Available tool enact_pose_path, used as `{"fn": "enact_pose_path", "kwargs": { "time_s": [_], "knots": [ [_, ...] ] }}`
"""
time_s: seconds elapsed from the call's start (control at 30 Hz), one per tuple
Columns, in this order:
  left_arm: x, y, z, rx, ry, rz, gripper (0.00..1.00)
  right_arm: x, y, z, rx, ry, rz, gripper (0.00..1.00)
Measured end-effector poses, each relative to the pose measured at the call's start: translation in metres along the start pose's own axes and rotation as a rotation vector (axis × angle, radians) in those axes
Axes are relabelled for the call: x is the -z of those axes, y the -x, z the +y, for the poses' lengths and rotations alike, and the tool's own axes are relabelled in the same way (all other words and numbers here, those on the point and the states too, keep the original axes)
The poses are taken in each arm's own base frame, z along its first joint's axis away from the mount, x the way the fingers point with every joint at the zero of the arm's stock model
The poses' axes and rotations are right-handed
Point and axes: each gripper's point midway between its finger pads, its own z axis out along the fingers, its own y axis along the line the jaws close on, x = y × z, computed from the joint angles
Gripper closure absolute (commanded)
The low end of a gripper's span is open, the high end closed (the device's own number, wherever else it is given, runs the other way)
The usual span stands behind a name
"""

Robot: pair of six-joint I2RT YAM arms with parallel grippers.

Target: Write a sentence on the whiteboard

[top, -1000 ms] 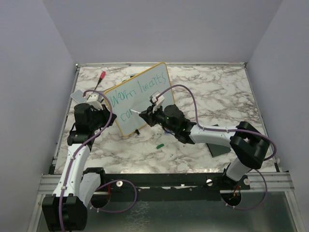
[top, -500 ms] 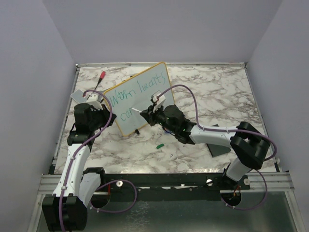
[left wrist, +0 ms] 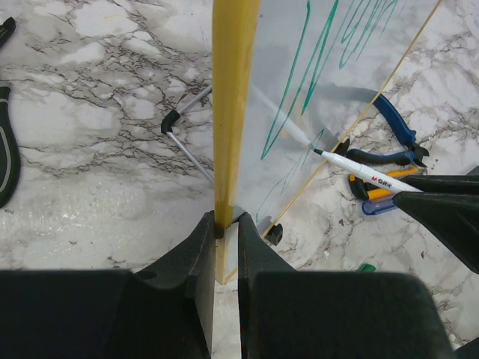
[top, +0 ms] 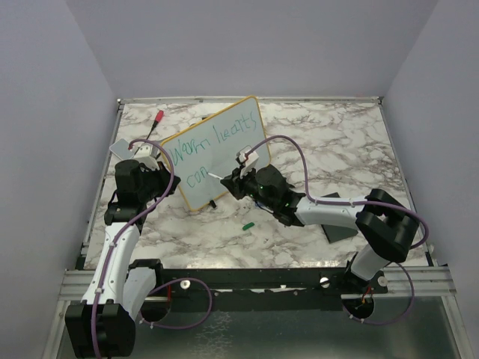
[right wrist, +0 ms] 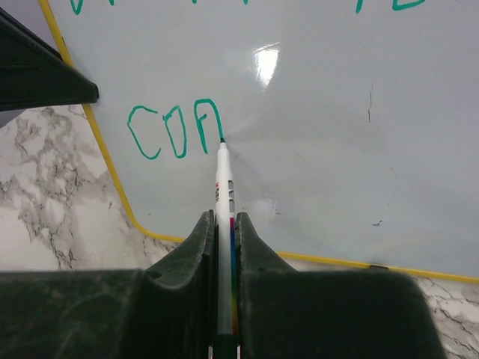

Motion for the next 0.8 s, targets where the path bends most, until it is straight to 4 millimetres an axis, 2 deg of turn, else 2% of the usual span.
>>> {"fn": "enact_pose_path", "kwargs": {
  "time_s": [0.37, 0.5, 0.67, 0.8],
  "knots": [
    [0.000, 0.000, 0.000, 0.000, 0.000, 0.000, 1.00, 0.004, -0.009, -0.002, -0.001, -0.004, 0.020, 0.99],
    [0.000, 0.000, 0.000, 0.000, 0.000, 0.001, 1.00, 0.013, -0.009, -0.003, 0.001, -0.006, 0.024, 0.99],
    [0.000, 0.000, 0.000, 0.001, 0.000, 0.002, 1.00, 0.023, 0.014, -0.002, -0.003, -0.008, -0.027, 0.99],
    [0.000, 0.000, 0.000, 0.001, 0.000, 0.001, 1.00, 0.022, 0.025, -0.007, 0.009, -0.030, -0.054, 0.99]
  ]
}}
